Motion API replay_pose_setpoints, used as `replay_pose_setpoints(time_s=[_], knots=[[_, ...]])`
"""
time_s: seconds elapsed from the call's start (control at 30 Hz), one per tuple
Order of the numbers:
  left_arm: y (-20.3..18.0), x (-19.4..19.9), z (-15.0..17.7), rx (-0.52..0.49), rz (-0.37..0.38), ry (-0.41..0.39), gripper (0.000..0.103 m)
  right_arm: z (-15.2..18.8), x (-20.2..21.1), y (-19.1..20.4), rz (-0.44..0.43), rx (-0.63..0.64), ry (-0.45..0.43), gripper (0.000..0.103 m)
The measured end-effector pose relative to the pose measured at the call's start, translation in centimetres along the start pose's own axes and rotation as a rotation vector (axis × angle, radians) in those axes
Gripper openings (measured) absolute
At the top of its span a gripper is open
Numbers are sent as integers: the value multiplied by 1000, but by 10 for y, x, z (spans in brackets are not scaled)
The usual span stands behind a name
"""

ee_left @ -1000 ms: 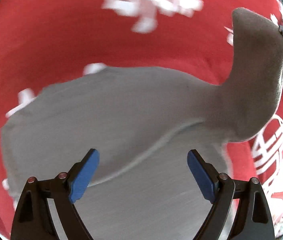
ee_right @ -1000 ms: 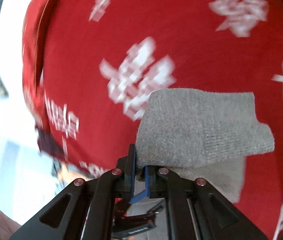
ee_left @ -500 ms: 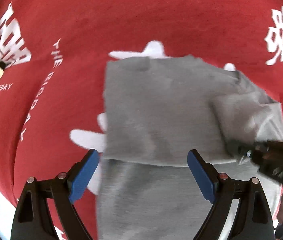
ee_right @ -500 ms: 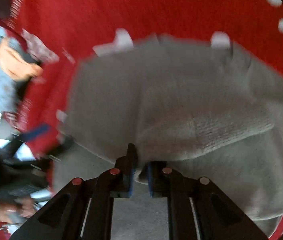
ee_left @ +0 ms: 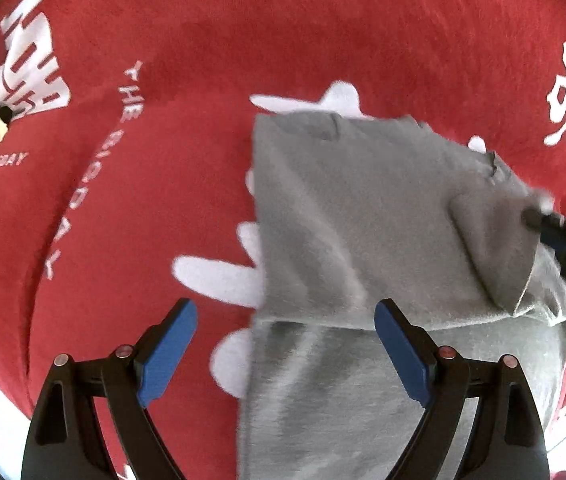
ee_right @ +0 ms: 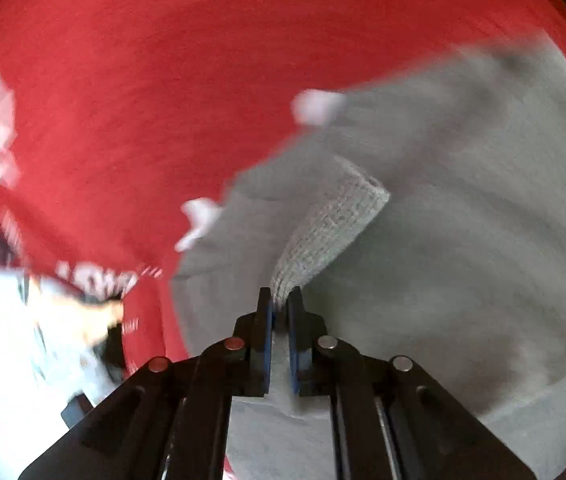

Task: Fold small clothes

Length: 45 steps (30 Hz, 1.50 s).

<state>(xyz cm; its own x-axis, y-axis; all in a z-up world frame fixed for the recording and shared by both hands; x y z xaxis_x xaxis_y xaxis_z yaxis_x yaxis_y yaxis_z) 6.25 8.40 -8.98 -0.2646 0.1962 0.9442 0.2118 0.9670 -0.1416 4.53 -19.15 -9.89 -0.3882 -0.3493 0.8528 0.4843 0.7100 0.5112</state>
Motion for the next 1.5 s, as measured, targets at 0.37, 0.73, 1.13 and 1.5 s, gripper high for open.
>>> replay_pose_setpoints(time_s=[0.37,0.73,1.13,1.5], knots=[[51,4,3,64,-79,18,91,82,-67,113,184,592,201,42],[-20,2,-24,-52,78,12,91,40,79,-91,251,-75,44,42],[-47,-39,-21,-122,-40,80,91,13,95,-178,228,-347,-78,7],[-52,-28,-10,-127,-51,128,91,32,108,-152,297,-159,26,49]])
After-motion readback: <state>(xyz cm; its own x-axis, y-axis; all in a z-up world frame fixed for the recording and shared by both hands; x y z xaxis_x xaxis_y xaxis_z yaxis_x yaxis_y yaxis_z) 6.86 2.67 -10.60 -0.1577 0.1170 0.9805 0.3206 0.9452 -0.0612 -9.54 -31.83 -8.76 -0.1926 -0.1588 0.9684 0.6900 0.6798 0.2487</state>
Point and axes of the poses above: each gripper's, at about its wrist camera, not at the fingertips, and x roughly against the way its jaws point, y to its left, z to its underside, the point moved 4 cm from there along -x, roughly the way its jaws point, and after that the axes turned 5 degrees about z, right-handed, at the moved point
